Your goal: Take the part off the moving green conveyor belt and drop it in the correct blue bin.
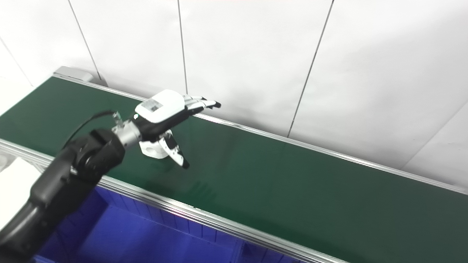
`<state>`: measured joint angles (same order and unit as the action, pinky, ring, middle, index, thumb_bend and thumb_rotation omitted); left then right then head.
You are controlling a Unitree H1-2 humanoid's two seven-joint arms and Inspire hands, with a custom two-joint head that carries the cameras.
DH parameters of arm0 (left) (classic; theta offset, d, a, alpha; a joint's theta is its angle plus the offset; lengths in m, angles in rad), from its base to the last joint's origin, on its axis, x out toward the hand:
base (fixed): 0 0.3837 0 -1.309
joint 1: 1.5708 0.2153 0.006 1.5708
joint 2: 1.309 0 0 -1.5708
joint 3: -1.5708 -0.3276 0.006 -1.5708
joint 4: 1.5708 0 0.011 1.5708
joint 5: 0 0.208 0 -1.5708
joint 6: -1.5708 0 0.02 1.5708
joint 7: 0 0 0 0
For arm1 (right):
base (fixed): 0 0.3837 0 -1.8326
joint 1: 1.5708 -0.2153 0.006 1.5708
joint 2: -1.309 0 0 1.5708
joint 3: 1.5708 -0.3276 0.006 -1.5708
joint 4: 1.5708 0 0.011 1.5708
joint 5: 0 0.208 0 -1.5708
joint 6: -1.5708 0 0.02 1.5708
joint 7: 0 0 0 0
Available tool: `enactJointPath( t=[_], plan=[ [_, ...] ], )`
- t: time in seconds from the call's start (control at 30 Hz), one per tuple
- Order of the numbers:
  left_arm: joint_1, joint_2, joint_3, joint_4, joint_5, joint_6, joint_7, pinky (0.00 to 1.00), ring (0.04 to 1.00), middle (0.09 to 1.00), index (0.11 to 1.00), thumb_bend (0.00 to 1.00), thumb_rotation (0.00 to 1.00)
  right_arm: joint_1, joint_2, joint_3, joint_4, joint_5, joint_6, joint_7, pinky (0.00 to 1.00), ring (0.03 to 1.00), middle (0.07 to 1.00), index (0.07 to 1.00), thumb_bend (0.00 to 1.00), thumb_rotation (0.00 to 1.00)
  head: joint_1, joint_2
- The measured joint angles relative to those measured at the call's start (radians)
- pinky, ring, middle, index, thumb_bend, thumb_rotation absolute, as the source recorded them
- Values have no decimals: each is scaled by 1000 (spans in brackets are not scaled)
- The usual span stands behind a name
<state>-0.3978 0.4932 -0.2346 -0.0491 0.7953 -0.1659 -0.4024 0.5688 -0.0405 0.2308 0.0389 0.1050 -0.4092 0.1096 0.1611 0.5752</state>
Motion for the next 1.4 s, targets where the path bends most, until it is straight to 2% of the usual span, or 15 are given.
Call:
enactJointPath(
  t=[0.1, 0.33, 0.5, 0.8, 0.97, 1.2, 1.27, 1.3, 1.33, 1.37, 1.4],
  plan=[
    [-39, 21, -22, 78, 18, -10, -4, 865, 907, 888, 909, 1000, 275, 0, 3, 0, 0, 0, 0, 1, 1000, 999, 1000, 1000, 926, 1000, -3, 2],
    [-92, 23, -67, 247, 50, -14, 6, 892, 930, 910, 928, 1000, 294, 0, 6, 2, -10, -1, 1, 2, 1000, 995, 1000, 1000, 922, 1000, -9, 9],
    [-127, 23, -106, 326, 69, 1, -1, 906, 933, 920, 931, 1000, 301, 4, 8, 5, -12, -7, 2, 2, 1000, 993, 1000, 1000, 918, 1000, -20, 15],
    [-182, 23, -203, 436, 135, 24, -58, 907, 941, 924, 915, 1000, 322, 23, 10, 11, -35, -9, 7, 2, 1000, 992, 1000, 1000, 940, 1000, -28, 29],
    [-186, 24, -224, 463, 151, 24, -59, 885, 933, 920, 902, 1000, 293, 34, 10, 14, -47, -12, 23, 2, 1000, 986, 1000, 1000, 943, 1000, -32, 37],
    [-186, 27, -285, 459, 254, 41, -38, 899, 927, 927, 890, 1000, 158, 43, 10, 21, -62, -8, 25, 2, 1000, 988, 1000, 1000, 944, 1000, -34, 46],
    [-188, 27, -300, 463, 268, 40, -6, 799, 836, 840, 793, 994, 59, 44, 10, 24, -68, -8, 26, 3, 1000, 987, 1000, 1000, 944, 1000, -35, 49],
    [-189, 27, -305, 466, 275, 34, 13, 635, 664, 658, 656, 765, 30, 44, 10, 25, -70, -9, 26, 3, 1000, 984, 1000, 1000, 945, 1000, -37, 51],
    [-191, 26, -310, 488, 279, 17, 60, 552, 575, 566, 586, 647, 15, 45, 10, 26, -71, -9, 26, 3, 1000, 982, 1000, 1000, 945, 1000, -37, 51],
    [-192, 26, -310, 511, 281, -1, 100, 408, 434, 476, 536, 562, 4, 44, 10, 26, -72, -10, 27, 3, 1000, 980, 1000, 1000, 947, 1000, -38, 52],
    [-192, 26, -308, 530, 277, -13, 130, 394, 420, 467, 531, 554, 3, 46, 10, 26, -73, -11, 27, 2, 1000, 980, 1000, 1000, 948, 1000, -38, 52]
  ],
)
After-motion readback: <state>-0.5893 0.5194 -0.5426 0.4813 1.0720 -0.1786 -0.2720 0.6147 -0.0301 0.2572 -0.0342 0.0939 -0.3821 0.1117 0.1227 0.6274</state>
